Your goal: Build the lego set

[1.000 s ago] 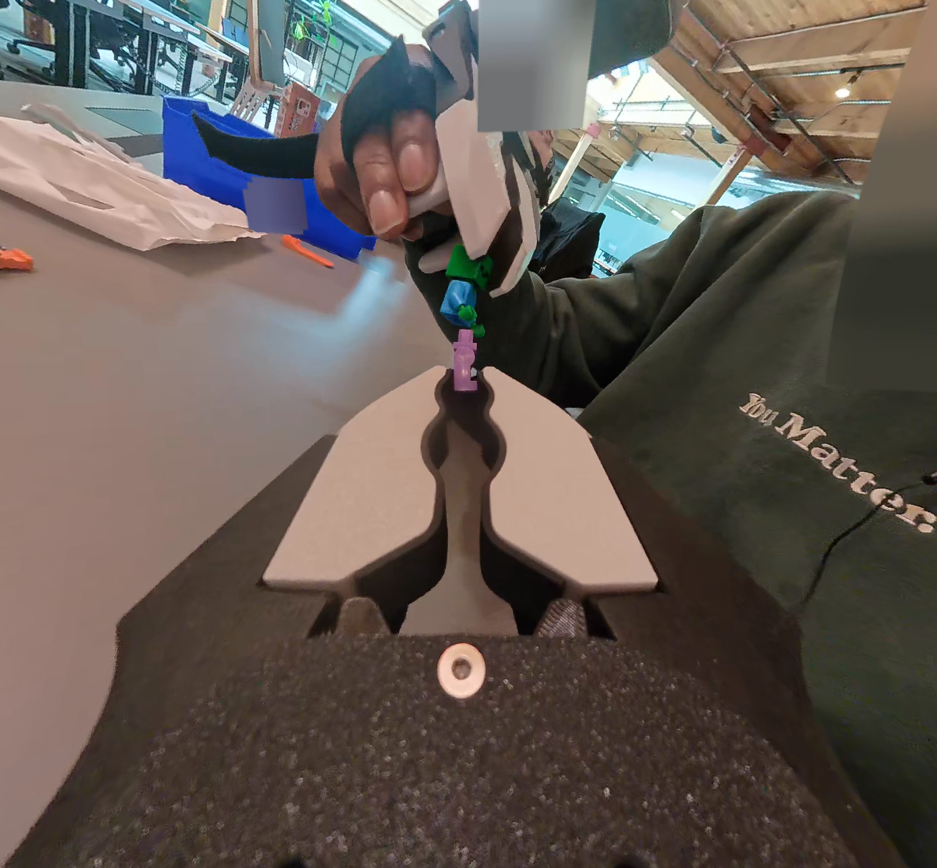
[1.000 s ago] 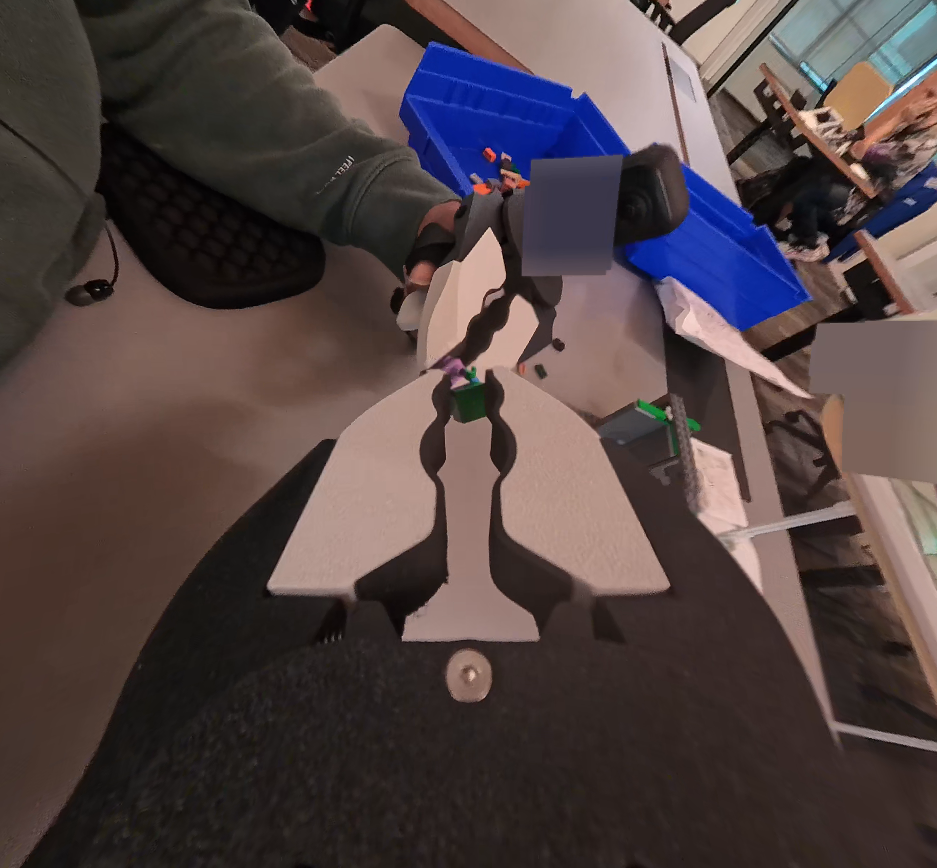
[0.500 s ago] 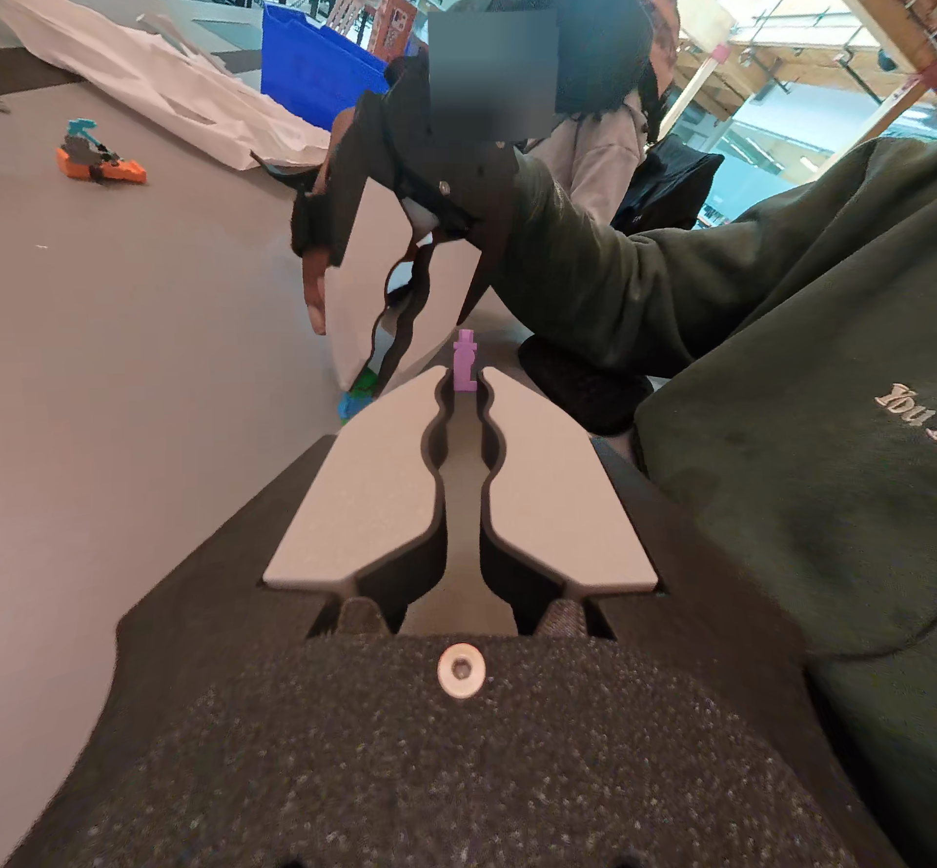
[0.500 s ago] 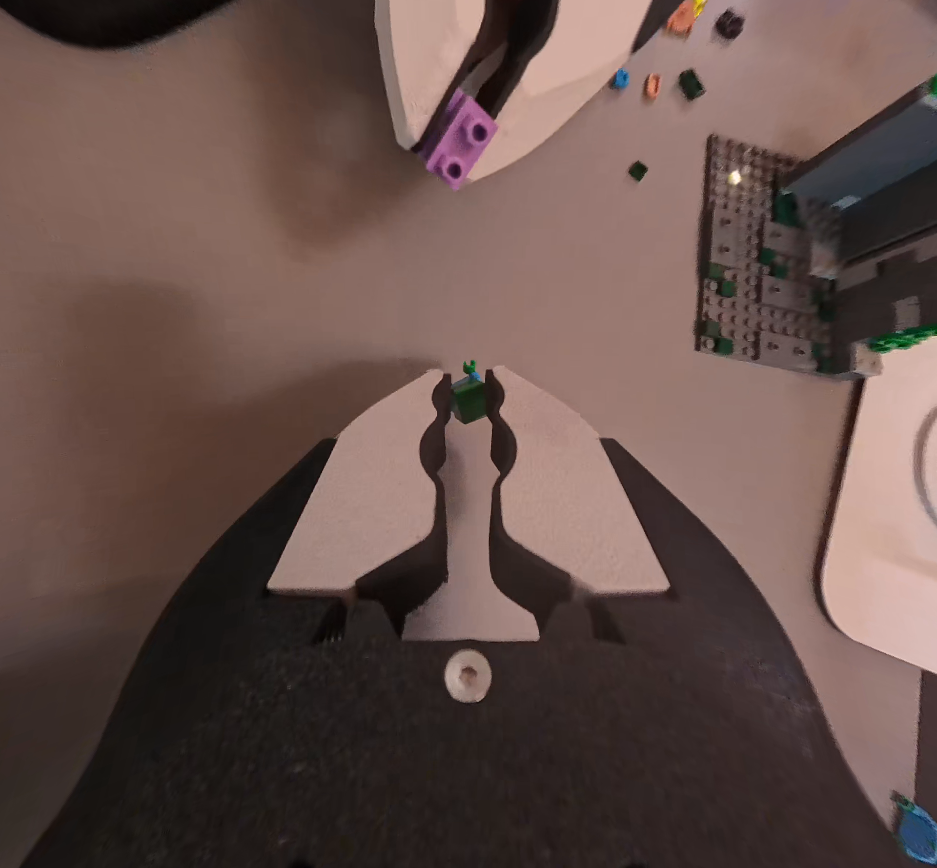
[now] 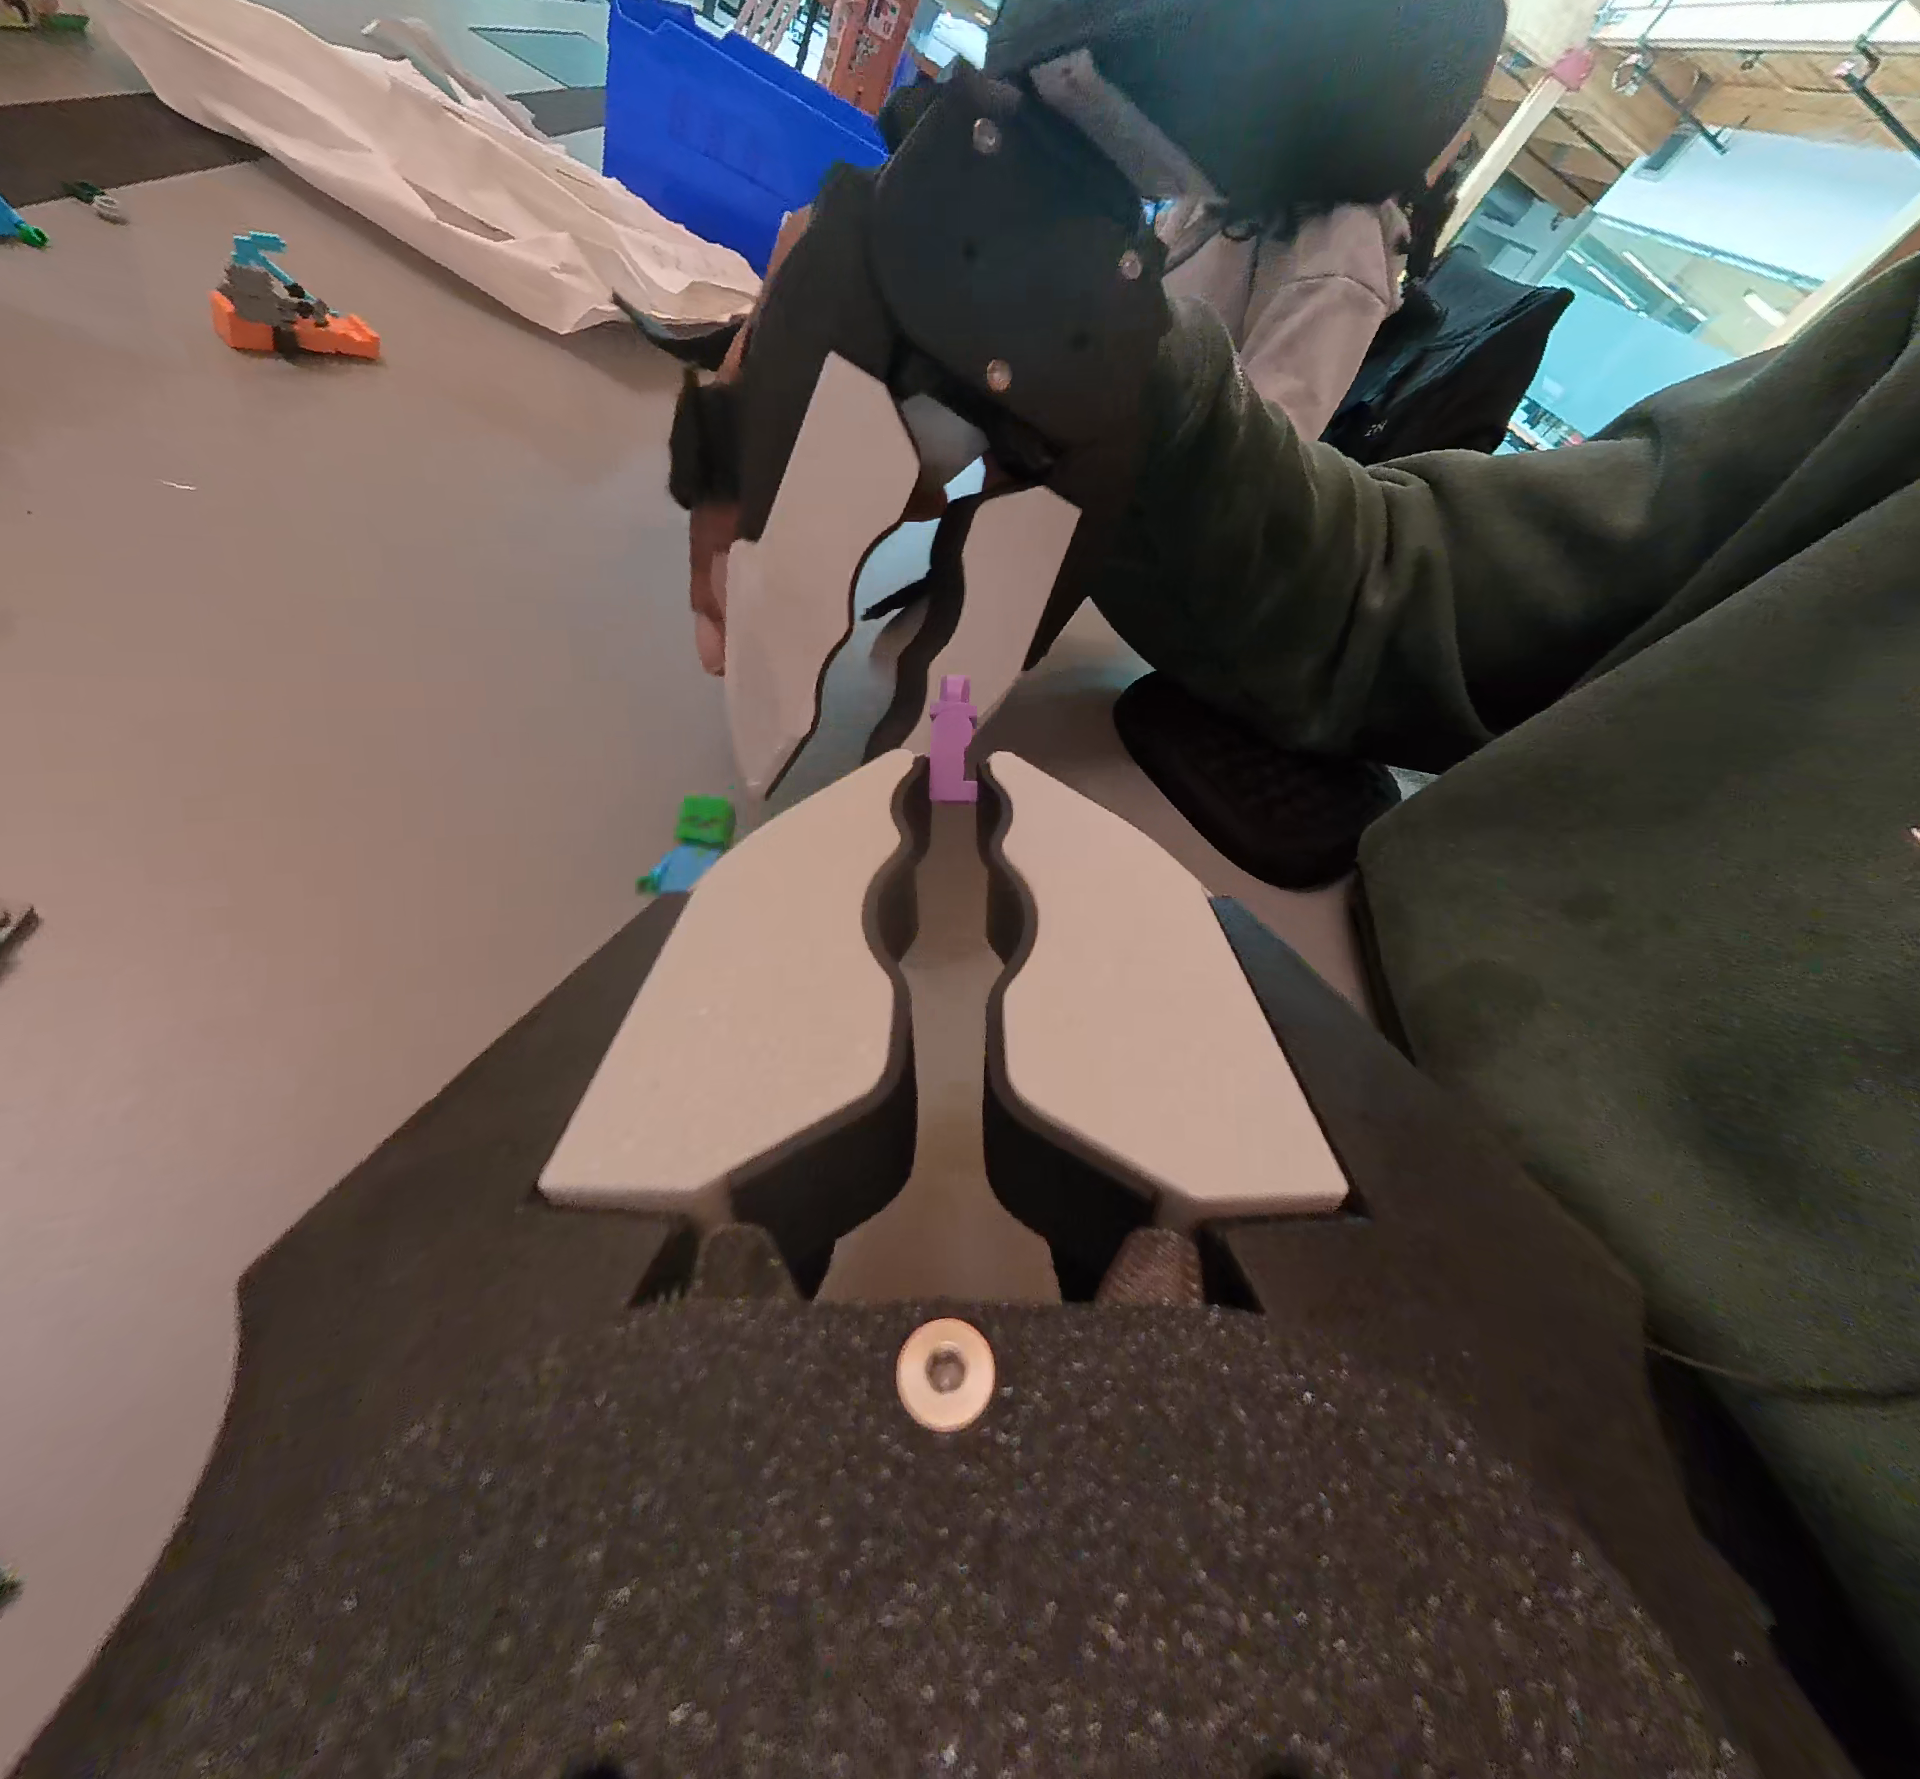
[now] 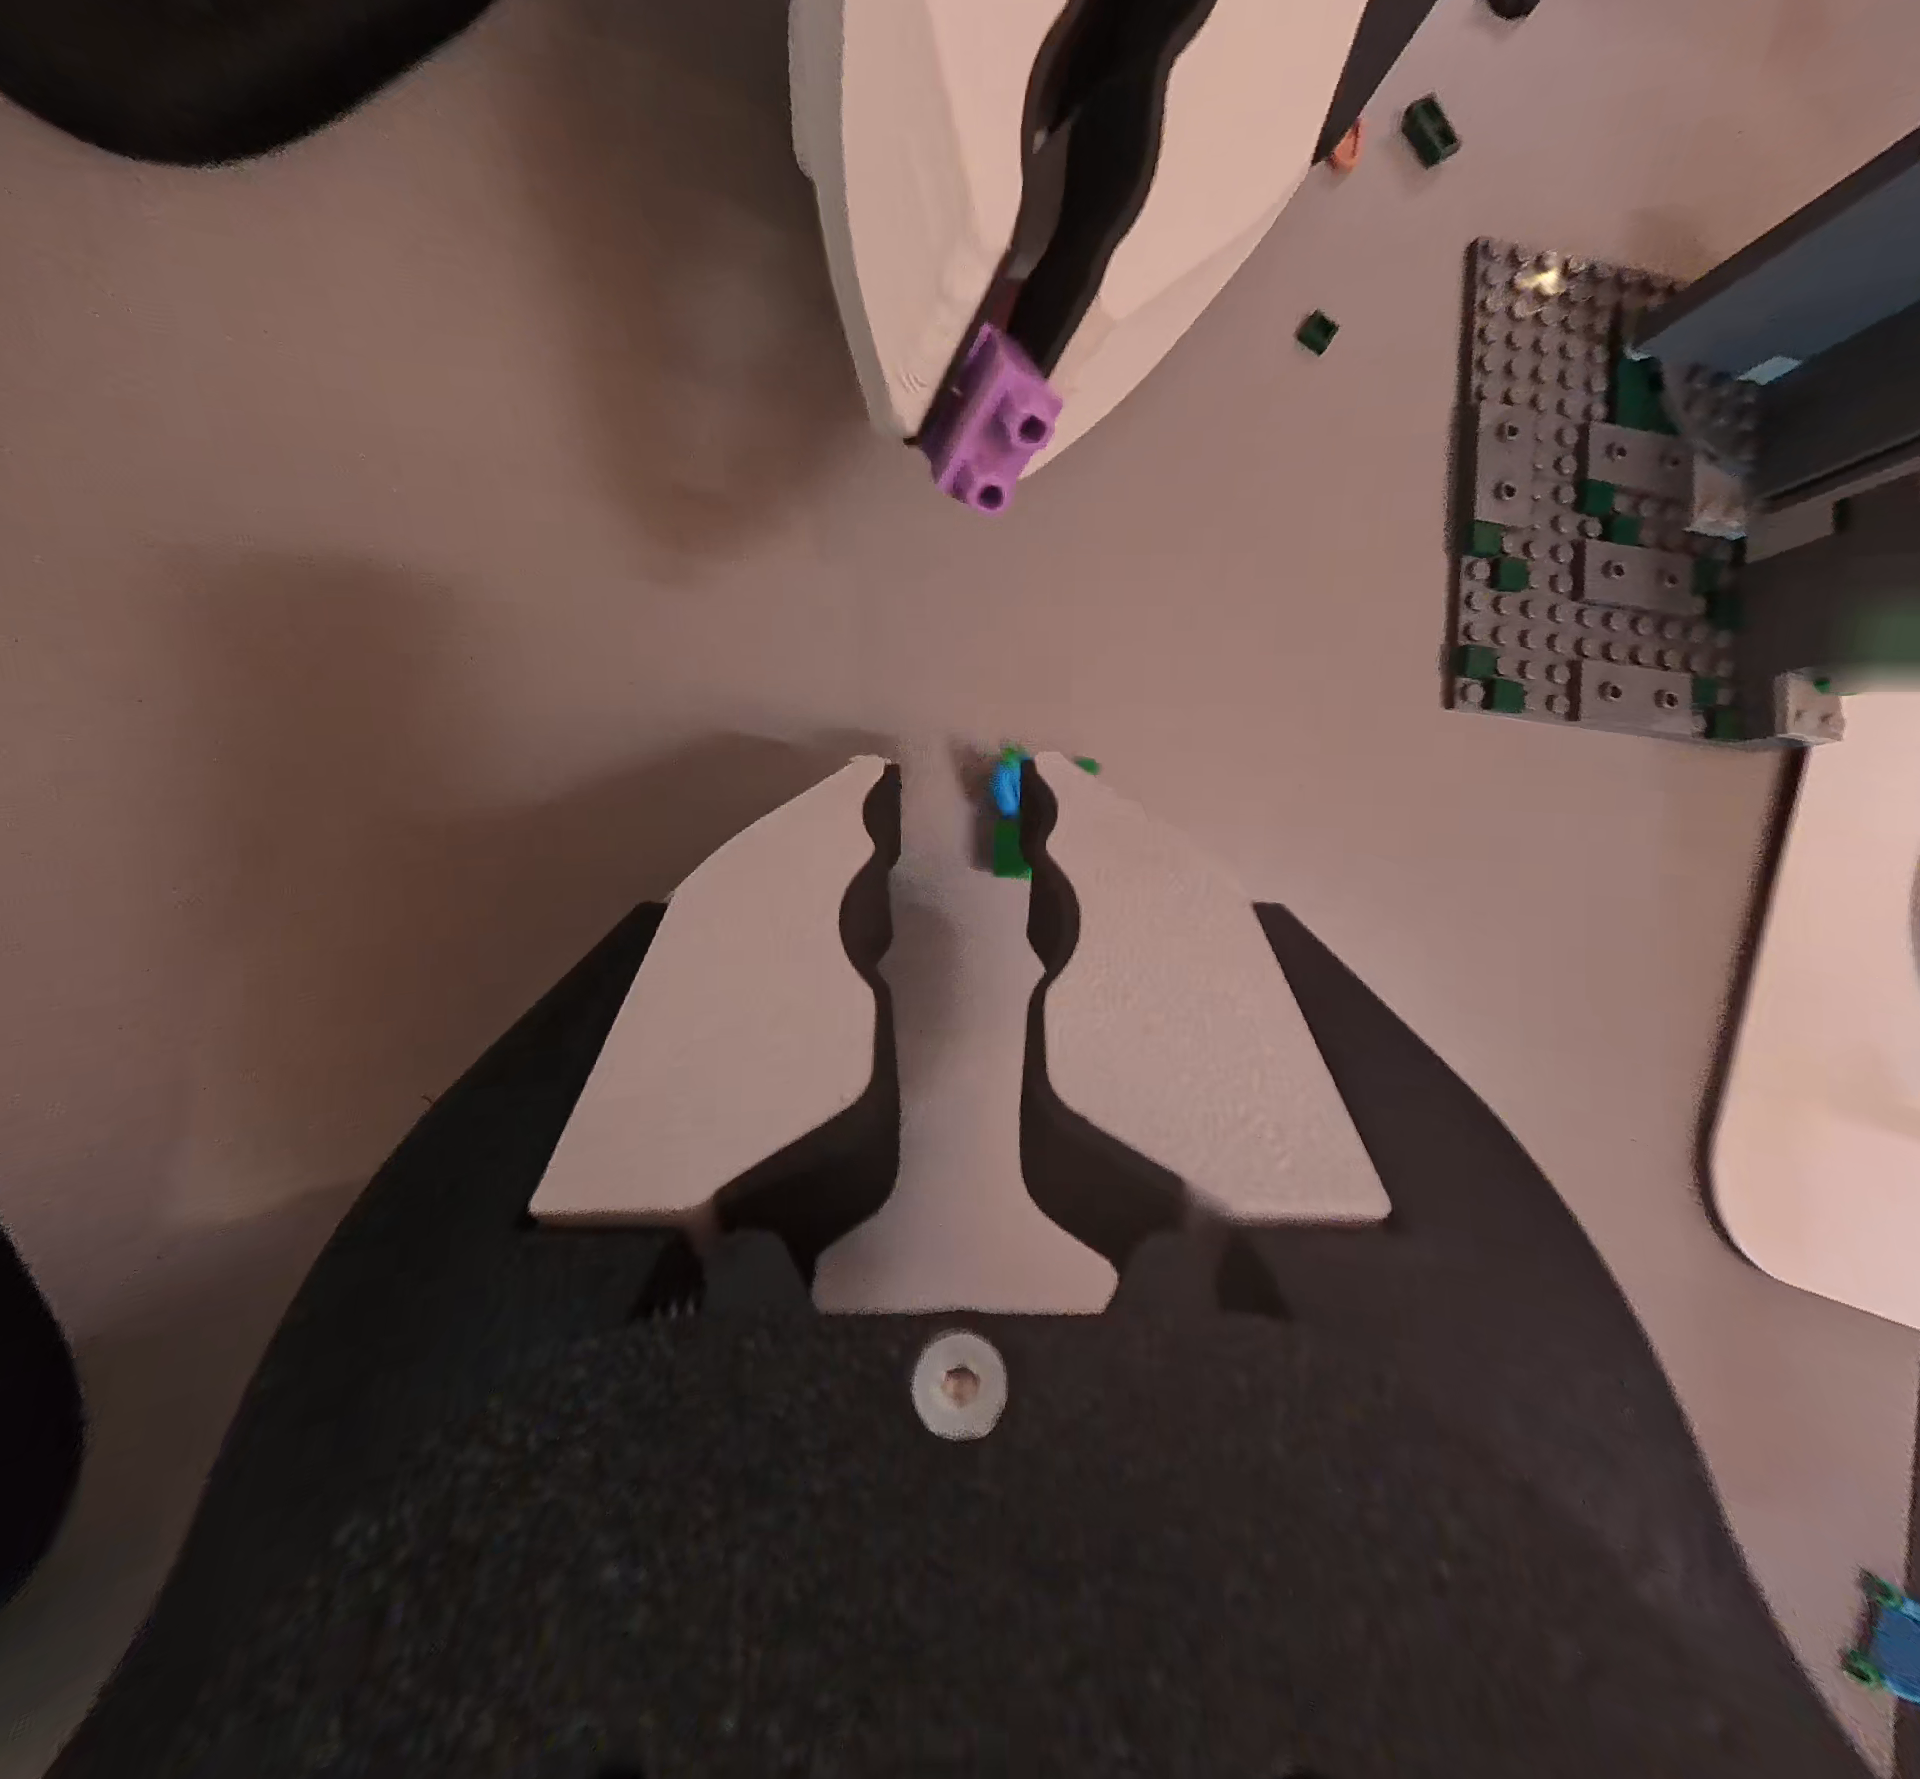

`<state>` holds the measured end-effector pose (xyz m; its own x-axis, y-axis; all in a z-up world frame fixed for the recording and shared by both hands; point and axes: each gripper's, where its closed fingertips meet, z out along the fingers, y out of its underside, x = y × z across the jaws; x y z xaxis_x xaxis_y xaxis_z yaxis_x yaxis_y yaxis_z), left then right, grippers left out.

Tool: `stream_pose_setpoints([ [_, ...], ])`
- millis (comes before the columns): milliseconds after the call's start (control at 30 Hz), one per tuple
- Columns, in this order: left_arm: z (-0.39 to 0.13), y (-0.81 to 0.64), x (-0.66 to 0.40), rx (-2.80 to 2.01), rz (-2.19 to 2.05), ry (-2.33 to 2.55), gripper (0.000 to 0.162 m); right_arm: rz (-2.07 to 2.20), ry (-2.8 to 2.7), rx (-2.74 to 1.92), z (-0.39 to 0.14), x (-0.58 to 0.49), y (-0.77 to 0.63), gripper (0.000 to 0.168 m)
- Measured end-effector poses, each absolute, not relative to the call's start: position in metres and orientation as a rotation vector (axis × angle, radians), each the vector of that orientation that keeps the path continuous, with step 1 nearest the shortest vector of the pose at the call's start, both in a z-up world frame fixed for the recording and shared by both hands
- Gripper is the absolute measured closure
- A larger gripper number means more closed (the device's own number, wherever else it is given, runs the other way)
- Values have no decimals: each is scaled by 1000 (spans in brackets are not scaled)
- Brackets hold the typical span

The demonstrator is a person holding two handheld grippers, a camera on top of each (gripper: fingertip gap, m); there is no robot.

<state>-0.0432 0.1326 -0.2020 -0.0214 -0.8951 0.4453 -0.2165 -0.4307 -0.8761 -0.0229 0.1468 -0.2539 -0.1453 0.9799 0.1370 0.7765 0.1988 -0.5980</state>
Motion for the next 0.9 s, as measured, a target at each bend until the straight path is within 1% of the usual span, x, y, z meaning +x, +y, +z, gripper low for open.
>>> stream_pose_setpoints([
  [33, -202, 134, -43, -1675, -1487, 1164, 154, 542, -1975, -1630, -251, -23, 146, 146],
  [133, -203, 137, -45, -1686, -1461, 1153, 154, 523, -1945, -1680, -248, -20, 148, 138],
  [233, -204, 144, -46, -1701, -1423, 1121, 155, 447, -1827, -1851, -254, -7, 162, 138],
  [367, -205, 152, -48, -1724, -1379, 1084, 155, 453, -1574, -2070, -269, 11, 170, 136],
  [467, -205, 153, -48, -1729, -1364, 1086, 154, 451, -1465, -2049, -277, 10, 172, 135],
  [567, -206, 152, -47, -1731, -1359, 1095, 154, 369, -1498, -2013, -288, 4, 176, 136],
  [633, -208, 150, -45, -1737, -1345, 1110, 154, 309, -1569, -1994, -293, 1, 180, 144],
  [667, -209, 150, -45, -1738, -1341, 1113, 154, 285, -1613, -1971, -293, -1, 182, 154],
  [767, -209, 150, -46, -1740, -1321, 1119, 154, 191, -1808, -1903, -284, 0, 186, 165],
  [800, -209, 151, -46, -1742, -1316, 1118, 155, 136, -1885, -1882, -280, 3, 187, 168],
  [900, -210, 155, -50, -1755, -1294, 1111, 154, -25, -2103, -1773, -267, 13, 189, 168],
])
